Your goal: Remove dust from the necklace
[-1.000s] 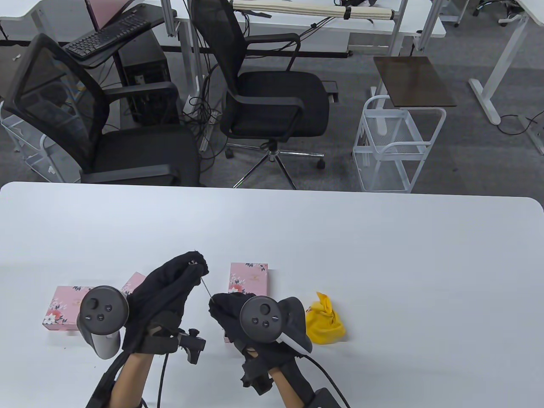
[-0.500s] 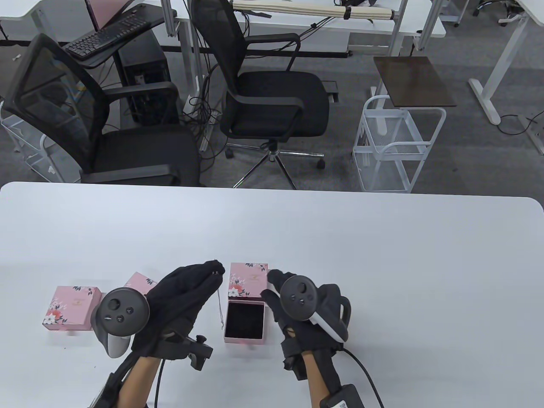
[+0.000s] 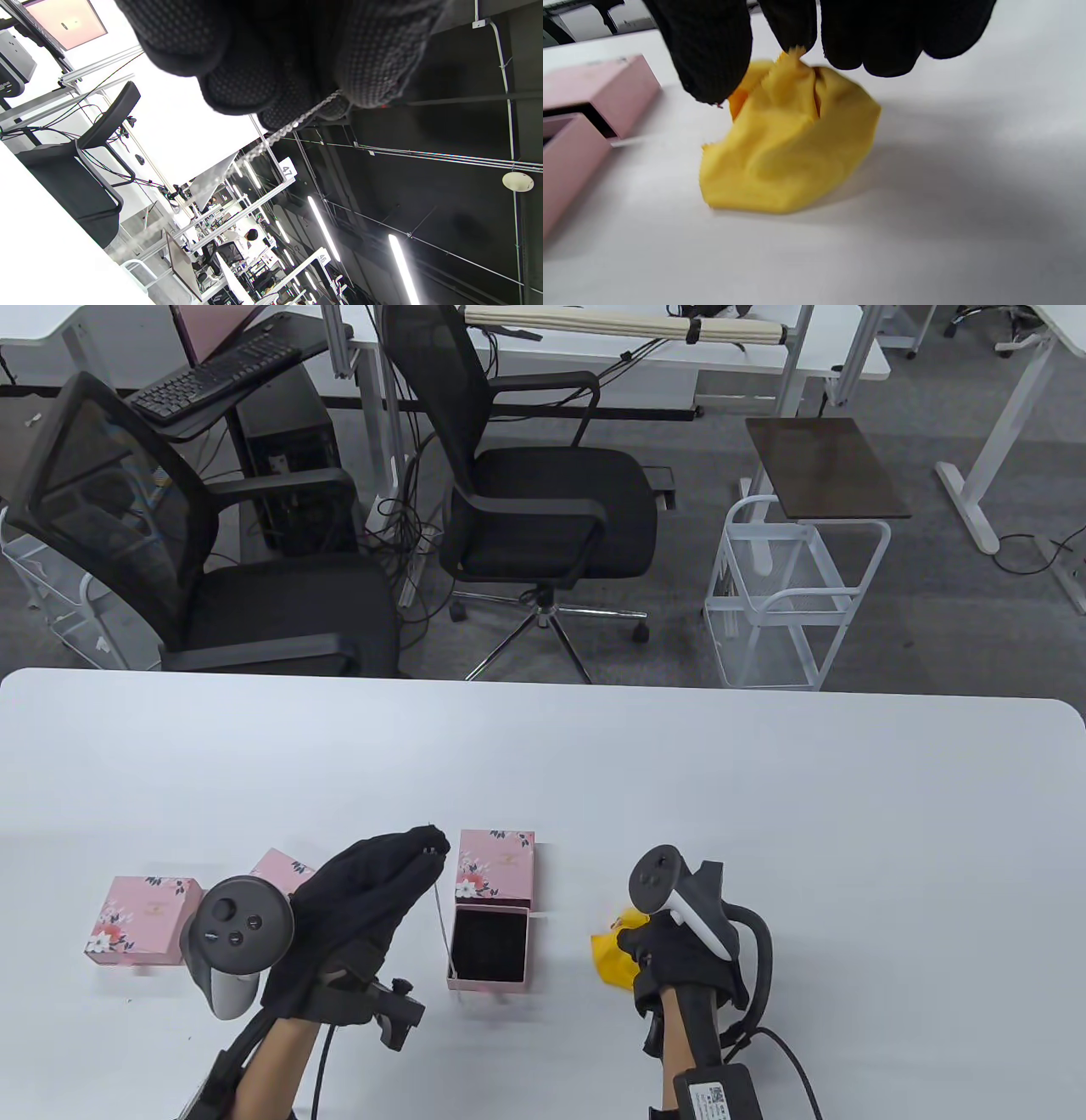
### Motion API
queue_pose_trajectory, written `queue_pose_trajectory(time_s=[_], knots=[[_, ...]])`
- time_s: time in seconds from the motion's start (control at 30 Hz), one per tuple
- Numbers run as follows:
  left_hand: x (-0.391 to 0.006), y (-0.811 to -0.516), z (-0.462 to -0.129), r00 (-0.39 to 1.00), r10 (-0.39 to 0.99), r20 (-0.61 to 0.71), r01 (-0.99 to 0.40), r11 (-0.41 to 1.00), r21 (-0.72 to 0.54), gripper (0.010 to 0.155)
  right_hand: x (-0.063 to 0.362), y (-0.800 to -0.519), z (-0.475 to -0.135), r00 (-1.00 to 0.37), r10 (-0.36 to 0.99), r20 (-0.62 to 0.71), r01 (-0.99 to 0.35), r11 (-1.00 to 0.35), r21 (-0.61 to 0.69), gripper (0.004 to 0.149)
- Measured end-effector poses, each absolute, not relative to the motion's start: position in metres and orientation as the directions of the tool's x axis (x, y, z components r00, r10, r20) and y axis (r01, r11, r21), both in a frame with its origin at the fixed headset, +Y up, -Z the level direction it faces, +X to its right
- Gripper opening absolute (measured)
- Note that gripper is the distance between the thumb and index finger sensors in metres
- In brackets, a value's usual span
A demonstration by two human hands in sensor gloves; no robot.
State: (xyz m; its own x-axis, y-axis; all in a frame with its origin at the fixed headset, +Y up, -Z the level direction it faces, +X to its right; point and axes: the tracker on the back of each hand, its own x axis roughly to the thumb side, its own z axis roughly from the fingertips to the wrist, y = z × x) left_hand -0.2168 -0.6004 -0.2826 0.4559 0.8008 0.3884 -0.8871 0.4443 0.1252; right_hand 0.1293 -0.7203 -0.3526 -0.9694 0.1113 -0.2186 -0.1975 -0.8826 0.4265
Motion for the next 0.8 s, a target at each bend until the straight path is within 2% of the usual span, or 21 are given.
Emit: queue_pose_trajectory(time_s=[0.17,0.3,0.4,0.5,0.57,0.6,0.63,0.8], knots=[[-0.216,-0.601,-0.283,0.459,0.799,0.389,-0.885,0.448,0.124,0.037,0.123,-0.745,-0.358,-0.981,-0.017,-0.192,-0.07,-0.897,0.437,0.071],[-0.215,-0.601,-0.282,0.465,0.796,0.387,-0.882,0.454,0.124,0.037,0.122,-0.752,-0.359,-0.981,-0.048,-0.186,-0.011,-0.953,0.301,0.056],[-0.215,-0.602,-0.283,0.467,0.796,0.384,-0.881,0.457,0.123,0.037,0.123,-0.747,-0.358,-0.985,-0.006,-0.171,-0.036,-0.97,0.24,0.049],[-0.214,-0.602,-0.283,0.469,0.797,0.38,-0.88,0.459,0.123,0.037,0.123,-0.729,-0.356,-0.972,0.172,-0.157,-0.192,-0.974,0.119,0.049],[-0.215,-0.602,-0.283,0.468,0.798,0.379,-0.88,0.458,0.123,0.037,0.124,-0.715,-0.353,-0.923,0.36,-0.134,-0.368,-0.929,0.038,0.049],[-0.215,-0.602,-0.283,0.467,0.8,0.378,-0.881,0.456,0.123,0.037,0.123,-0.705,-0.351,-0.864,0.496,-0.092,-0.497,-0.868,-0.006,0.049],[-0.215,-0.602,-0.283,0.464,0.802,0.376,-0.883,0.453,0.122,0.037,0.123,-0.7,-0.349,-0.823,0.565,-0.059,-0.564,-0.825,-0.022,0.049],[-0.217,-0.603,-0.286,0.442,0.821,0.36,-0.894,0.434,0.108,0.037,0.108,-0.673,-0.339,-0.601,0.791,0.114,-0.799,-0.599,-0.056,0.049]])
